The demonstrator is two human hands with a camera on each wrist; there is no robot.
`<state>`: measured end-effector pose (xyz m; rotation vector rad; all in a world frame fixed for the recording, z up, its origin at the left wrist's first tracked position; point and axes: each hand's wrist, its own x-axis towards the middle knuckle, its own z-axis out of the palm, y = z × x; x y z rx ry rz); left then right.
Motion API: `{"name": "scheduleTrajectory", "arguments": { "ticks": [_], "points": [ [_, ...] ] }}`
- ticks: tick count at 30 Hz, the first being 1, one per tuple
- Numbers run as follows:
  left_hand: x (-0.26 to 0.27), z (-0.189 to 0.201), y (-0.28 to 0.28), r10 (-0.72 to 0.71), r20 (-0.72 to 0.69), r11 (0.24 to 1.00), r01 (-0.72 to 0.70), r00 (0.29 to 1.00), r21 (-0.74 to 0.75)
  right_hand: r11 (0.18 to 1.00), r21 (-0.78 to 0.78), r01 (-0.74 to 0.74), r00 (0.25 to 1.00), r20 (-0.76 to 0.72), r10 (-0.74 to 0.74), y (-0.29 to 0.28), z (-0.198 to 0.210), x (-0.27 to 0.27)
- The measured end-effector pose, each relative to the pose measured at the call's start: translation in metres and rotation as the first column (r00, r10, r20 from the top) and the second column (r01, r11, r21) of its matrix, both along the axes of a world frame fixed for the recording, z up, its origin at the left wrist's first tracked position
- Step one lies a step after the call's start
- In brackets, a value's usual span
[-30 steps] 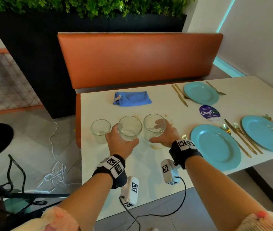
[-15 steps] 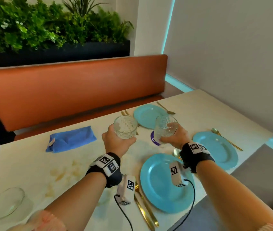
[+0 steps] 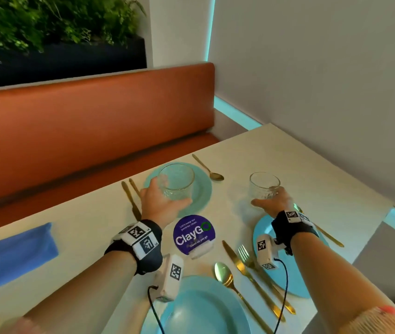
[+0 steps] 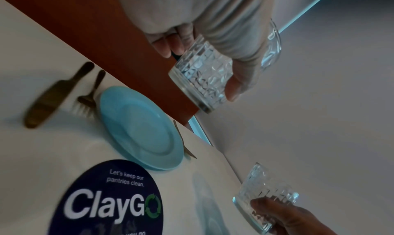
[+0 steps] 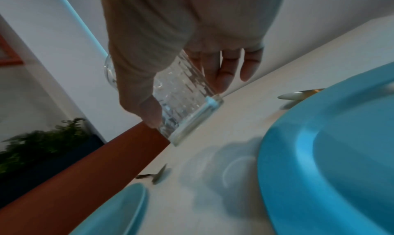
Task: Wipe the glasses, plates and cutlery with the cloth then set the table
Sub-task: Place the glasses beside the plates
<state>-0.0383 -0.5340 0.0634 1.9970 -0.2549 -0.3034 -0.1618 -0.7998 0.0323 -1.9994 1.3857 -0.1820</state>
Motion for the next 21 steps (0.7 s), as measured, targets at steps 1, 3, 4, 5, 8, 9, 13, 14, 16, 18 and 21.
{"name": "scheduleTrajectory", "arguments": {
  "ticks": [1,3,4,5,8,9,13,14,16,18,21],
  "points": [
    [0.004,-0.004,-0.008,-0.007,-0.005,1.0,0.007,1.0,0.001,1.0,0.0,0.006,1.0,-0.029,-0.006,-0.009,-0.006,0.002],
    [0.009,-0.01,-0.022,-0.019,-0.004,1.0,0.019,1.0,0.012,1.0,0.006,0.007,0.997,-0.076,-0.006,-0.021,-0.017,0.005],
    [0.01,-0.014,-0.027,-0.028,0.001,1.0,0.028,1.0,0.011,1.0,0.014,0.007,0.996,-0.09,-0.005,-0.025,-0.022,0.007],
    [0.011,-0.018,-0.032,-0.044,0.004,0.999,0.044,0.999,0.01,1.0,0.022,0.012,0.995,-0.102,-0.01,-0.028,-0.027,0.008],
    [0.011,-0.03,-0.042,-0.099,-0.006,0.995,0.099,0.995,0.014,0.999,0.043,0.027,0.994,-0.111,-0.022,-0.034,-0.04,0.012],
    [0.011,-0.034,-0.044,-0.112,-0.015,0.994,0.112,0.994,0.015,0.998,0.049,0.025,0.993,-0.118,-0.019,-0.034,-0.044,0.013],
    [0.012,-0.045,-0.048,-0.137,-0.045,0.99,0.139,0.99,0.035,0.996,0.085,0.034,0.992,-0.121,-0.023,-0.036,-0.054,0.016],
    [0.013,-0.047,-0.049,-0.14,-0.046,0.989,0.142,0.989,0.041,0.995,0.094,0.039,0.993,-0.114,-0.028,-0.037,-0.055,0.016],
    [0.014,-0.05,-0.05,-0.142,-0.051,0.988,0.145,0.988,0.046,0.993,0.106,0.042,0.995,-0.1,-0.032,-0.037,-0.056,0.017],
    [0.016,-0.053,-0.052,-0.142,-0.053,0.989,0.144,0.988,0.046,0.994,0.1,0.039,0.994,-0.109,-0.028,-0.036,-0.057,0.018],
    [0.018,-0.059,-0.054,-0.139,-0.058,0.988,0.142,0.989,0.06,0.995,0.087,0.051,0.989,-0.143,-0.038,-0.031,-0.058,0.016]
  ]
}}
